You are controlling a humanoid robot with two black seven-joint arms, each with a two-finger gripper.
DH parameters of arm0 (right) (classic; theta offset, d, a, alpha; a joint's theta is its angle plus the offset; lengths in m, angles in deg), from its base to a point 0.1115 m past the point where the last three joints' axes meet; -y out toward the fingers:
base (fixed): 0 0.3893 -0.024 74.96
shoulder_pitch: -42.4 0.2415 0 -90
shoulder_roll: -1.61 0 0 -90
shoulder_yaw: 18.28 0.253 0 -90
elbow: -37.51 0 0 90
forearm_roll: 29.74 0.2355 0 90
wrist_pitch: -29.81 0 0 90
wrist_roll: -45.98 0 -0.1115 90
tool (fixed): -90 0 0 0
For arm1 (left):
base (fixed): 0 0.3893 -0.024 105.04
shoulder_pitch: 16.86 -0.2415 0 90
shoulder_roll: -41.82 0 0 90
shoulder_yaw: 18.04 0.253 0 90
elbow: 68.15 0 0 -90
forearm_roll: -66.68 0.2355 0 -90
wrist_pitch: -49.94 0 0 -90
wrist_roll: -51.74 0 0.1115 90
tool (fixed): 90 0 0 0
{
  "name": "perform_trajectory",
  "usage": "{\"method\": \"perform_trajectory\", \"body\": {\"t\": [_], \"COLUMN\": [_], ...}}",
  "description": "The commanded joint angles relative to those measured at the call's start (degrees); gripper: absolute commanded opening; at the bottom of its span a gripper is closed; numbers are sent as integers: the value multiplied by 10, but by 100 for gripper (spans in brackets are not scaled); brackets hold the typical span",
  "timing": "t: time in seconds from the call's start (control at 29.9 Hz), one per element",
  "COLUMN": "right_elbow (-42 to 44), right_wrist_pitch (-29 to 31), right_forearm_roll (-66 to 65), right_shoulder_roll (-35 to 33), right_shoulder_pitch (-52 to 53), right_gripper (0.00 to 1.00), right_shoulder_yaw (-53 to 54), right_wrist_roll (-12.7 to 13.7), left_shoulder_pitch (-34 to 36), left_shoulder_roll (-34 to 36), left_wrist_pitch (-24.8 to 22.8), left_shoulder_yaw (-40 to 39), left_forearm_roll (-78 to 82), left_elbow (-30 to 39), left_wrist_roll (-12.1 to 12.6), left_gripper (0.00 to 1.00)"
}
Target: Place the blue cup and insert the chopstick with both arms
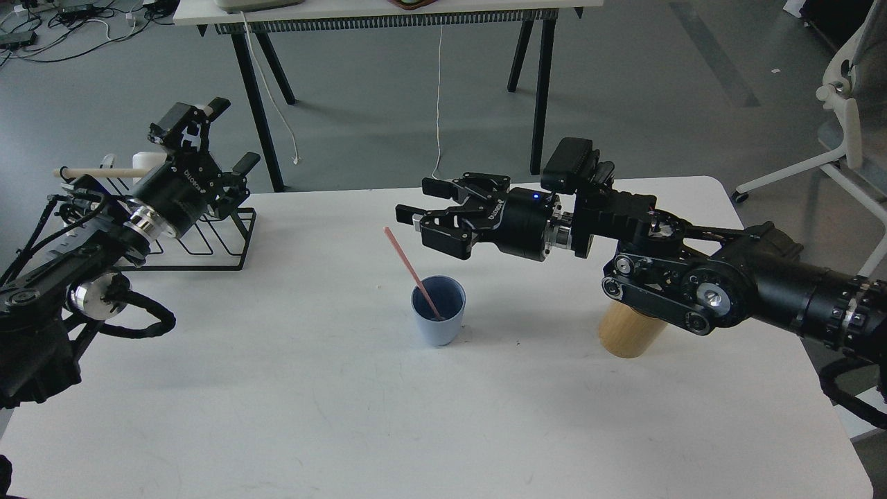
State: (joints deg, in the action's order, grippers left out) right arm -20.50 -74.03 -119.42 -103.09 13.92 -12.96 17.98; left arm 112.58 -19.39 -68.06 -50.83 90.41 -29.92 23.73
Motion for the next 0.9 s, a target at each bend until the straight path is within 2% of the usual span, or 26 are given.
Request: {"method": "perform_trajectory", "body": {"t": [0.0,0.17,0.4,0.5,0.6,0.67,0.73,0.87], "right_elbow": [-10,-11,-43,-73,-69,-56,-43,-40], "right_wrist_pitch": [-4,-1,23,114,266,345,388,395], "right_forearm_roll": [64,223,543,665,729,735,735,741], "right_shoulder_roll": [-2,-26,-91,-143,-178,-191,-191,-190], "right_shoulder_pitch": [-9,-37,-118,-160,-199,-218,-228,-231], "right_gripper": [97,99,99,99,99,99,99,99], "right_shoulder_yaw": [64,167,266,291,309,323,330,332], "right_wrist_roll": [0,0,0,0,0,0,0,0], "left_shoulder_pitch": [0,4,25,25,25,24,24,24], "left_shoulder_roll": [-2,-4,-27,-41,-47,-48,-47,-46], "left_wrist_pitch": [0,0,0,0,0,0,0,0], "left_shoulder_yaw": [1,0,0,0,1,2,1,0], "left_forearm_roll": [0,0,-9,-15,-16,-16,-16,-17], "left_elbow": [0,7,7,7,7,7,7,7], "left_wrist_roll": [0,0,0,0,0,0,0,0], "left_gripper": [97,97,97,97,97,97,97,97]}}
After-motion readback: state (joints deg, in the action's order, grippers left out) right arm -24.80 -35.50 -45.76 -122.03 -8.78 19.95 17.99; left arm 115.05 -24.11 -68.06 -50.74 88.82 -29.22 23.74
